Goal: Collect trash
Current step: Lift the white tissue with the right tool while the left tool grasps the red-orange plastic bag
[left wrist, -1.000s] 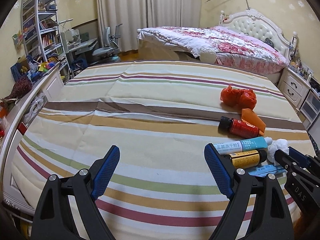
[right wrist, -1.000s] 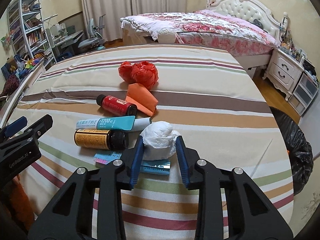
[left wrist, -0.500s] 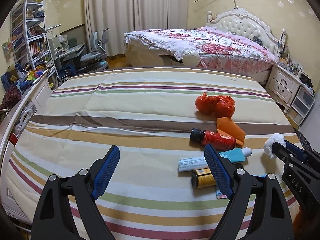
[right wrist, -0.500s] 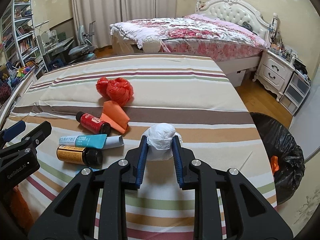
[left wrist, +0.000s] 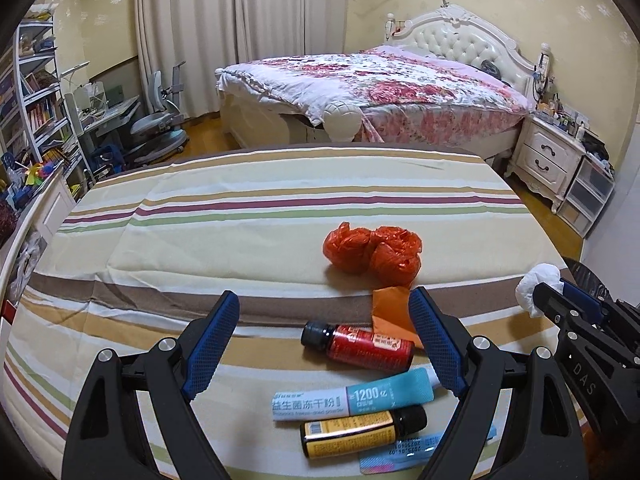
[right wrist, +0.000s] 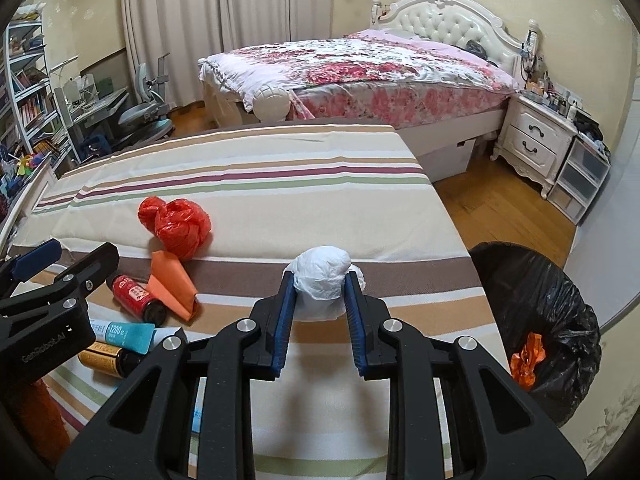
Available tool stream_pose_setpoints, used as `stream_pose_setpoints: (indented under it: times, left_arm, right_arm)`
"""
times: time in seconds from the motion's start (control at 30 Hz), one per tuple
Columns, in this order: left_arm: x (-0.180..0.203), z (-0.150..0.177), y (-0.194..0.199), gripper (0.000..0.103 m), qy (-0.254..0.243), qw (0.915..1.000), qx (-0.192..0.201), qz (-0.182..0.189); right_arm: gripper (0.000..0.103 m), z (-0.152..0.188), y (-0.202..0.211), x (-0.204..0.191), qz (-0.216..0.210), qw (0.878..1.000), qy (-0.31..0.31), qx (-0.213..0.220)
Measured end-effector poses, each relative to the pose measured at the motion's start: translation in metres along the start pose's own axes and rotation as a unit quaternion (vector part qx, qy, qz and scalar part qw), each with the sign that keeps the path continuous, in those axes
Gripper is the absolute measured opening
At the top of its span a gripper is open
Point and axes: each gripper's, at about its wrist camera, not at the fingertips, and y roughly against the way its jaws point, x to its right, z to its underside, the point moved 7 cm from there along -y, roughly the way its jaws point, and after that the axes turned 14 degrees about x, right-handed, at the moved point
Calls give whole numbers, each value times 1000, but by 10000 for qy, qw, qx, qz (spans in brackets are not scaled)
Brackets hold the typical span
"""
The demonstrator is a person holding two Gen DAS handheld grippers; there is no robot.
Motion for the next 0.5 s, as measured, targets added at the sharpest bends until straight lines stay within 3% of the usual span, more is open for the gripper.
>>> stream_pose_setpoints:
  times: [0.5]
  left_arm:
    - [25,-7,-39,84,-248,9994,-237,96]
  right_arm:
    - [25,-22,-37,15,-67,10000,-48,7]
